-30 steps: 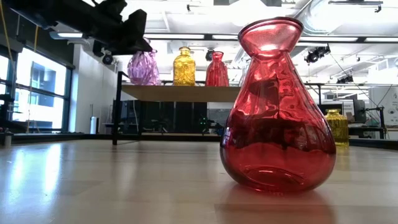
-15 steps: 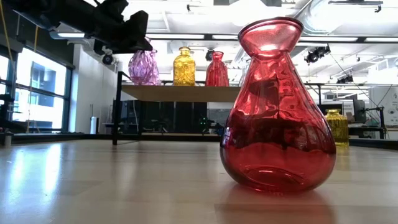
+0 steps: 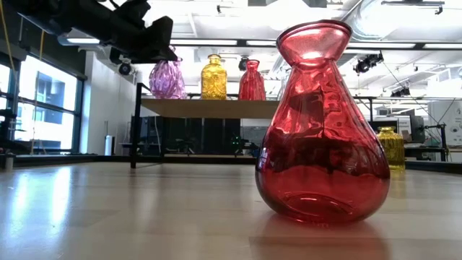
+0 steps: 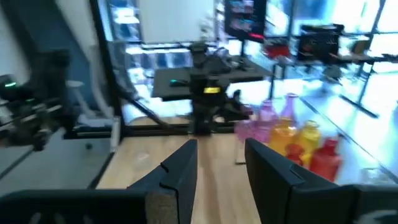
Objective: Sort vases onto shelf
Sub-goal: Put the purple vase on the shelf and align it with the other purple vases
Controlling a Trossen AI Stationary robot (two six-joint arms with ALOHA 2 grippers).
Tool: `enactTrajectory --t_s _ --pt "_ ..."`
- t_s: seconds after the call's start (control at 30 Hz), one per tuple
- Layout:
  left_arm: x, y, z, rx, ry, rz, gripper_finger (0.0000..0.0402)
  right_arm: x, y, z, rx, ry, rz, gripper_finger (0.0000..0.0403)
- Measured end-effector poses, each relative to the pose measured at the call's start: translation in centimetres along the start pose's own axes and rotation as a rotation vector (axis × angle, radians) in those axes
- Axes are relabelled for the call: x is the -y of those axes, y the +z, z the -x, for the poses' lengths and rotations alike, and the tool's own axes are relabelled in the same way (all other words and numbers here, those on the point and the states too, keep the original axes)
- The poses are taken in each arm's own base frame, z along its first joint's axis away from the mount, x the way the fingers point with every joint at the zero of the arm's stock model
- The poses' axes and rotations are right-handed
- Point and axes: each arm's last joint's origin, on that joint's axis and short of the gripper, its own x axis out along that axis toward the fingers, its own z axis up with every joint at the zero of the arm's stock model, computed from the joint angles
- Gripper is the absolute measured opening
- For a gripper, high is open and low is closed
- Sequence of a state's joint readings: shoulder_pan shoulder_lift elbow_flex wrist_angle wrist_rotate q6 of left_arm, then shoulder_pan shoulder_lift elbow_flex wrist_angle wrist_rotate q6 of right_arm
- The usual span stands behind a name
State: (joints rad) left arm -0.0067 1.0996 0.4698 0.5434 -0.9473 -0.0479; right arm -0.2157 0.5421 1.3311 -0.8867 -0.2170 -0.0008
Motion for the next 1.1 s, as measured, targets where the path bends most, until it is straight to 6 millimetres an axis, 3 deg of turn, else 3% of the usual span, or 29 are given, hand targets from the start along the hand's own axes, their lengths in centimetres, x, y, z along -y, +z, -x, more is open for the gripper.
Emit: enactTrajectory --t_s 0.2,0.43,0.6,0.67,0.87,1.1 --pt "-0.1 0.0 -0.1 0.000 0.008 0.018 0.0117 -0.6 -5.9 1.5 0.144 0.096 0.007 0.0119" --pt "-0.1 0.0 -0.1 0.000 0.008 0.018 0.0117 -0.7 -11.9 2.3 0.213 0.087 -0.066 0.0119" --pt "-0.1 -0.1 -0.1 -0.012 0.007 0.012 0.0117 -0.3 -13.0 0.1 0.116 0.094 -0.111 0.0119" --pt "-0.1 -0.2 -0.1 -0.015 0.013 0.008 0.0117 0.0 -14.3 -0.9 0.042 0.084 -0.125 0.0119" --pt "-0.2 -0.2 -0.2 -0.019 0.017 0.012 0.0117 0.3 -16.5 -2.6 0.017 0.078 -0.152 0.0119" --pt "-0.2 -0.3 -0.2 -0.024 0.015 0.027 0.0117 0.3 -15.9 -2.4 0.077 0.090 -0.198 0.0119"
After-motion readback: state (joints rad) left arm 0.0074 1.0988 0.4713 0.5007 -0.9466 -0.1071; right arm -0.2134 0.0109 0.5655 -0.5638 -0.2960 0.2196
